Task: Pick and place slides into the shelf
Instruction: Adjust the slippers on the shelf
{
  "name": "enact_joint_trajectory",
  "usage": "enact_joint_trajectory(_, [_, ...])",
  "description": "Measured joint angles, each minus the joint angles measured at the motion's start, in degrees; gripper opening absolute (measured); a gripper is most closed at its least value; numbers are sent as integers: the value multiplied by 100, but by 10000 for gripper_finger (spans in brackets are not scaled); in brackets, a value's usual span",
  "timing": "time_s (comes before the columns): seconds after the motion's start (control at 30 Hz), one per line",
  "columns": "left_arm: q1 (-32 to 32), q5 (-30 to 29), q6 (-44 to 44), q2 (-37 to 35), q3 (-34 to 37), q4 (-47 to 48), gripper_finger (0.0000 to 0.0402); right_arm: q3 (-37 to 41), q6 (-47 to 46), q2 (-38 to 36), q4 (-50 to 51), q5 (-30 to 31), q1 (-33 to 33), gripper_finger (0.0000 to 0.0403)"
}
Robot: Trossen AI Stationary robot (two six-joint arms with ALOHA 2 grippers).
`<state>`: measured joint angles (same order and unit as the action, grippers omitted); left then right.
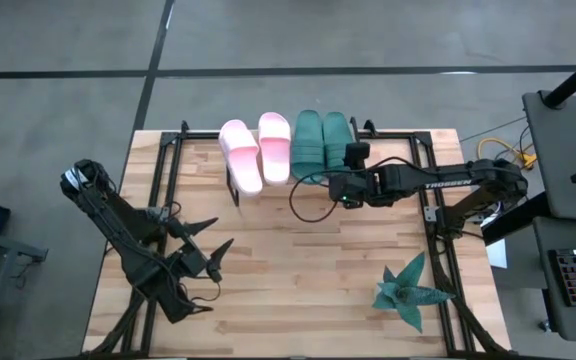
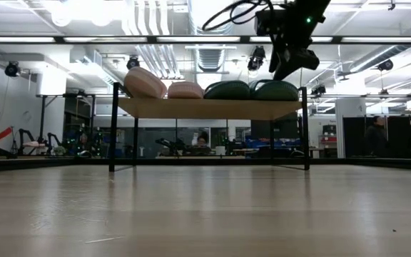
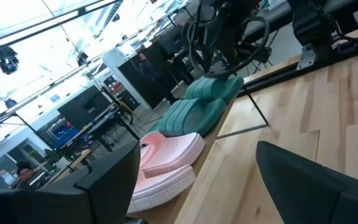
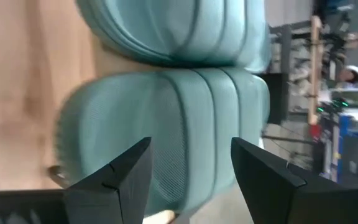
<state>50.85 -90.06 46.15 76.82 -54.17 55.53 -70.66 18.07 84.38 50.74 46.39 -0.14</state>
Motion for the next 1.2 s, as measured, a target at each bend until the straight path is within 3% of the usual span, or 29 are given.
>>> enact_joint_trajectory(0.17, [-2, 0, -1, 0, 4, 1, 303, 76, -42, 0, -13, 502, 0, 208])
enact_joint_trajectory(0.63, [-2, 2, -2, -2, 15, 2, 303, 86, -113, 187, -62, 519, -164, 200])
enact_joint_trajectory(0.77, [-2, 22, -4, -2, 18, 1, 303, 89, -156, 195, -68, 580, -164, 164])
enact_joint_trajectory(1.1, [-2, 40, -4, -2, 43, 0, 303, 93, -192, 197, -66, 590, -162, 29])
enact_joint_trajectory(1.2, [-2, 39, -4, -2, 67, 0, 303, 93, -298, 197, -61, 611, -160, 13])
